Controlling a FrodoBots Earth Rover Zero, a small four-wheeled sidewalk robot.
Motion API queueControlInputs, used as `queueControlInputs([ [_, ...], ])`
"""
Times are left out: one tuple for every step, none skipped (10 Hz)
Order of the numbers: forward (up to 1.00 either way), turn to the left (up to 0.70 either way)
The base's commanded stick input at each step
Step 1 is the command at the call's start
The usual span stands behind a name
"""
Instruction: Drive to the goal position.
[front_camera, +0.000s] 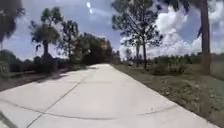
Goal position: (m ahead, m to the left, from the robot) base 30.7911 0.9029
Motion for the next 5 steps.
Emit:
queueControlInputs([
  [0.85,0.34],
  [0.85,0.12],
  [0.85,0.00],
  [0.85,0.00],
  [0.85,0.00],
])
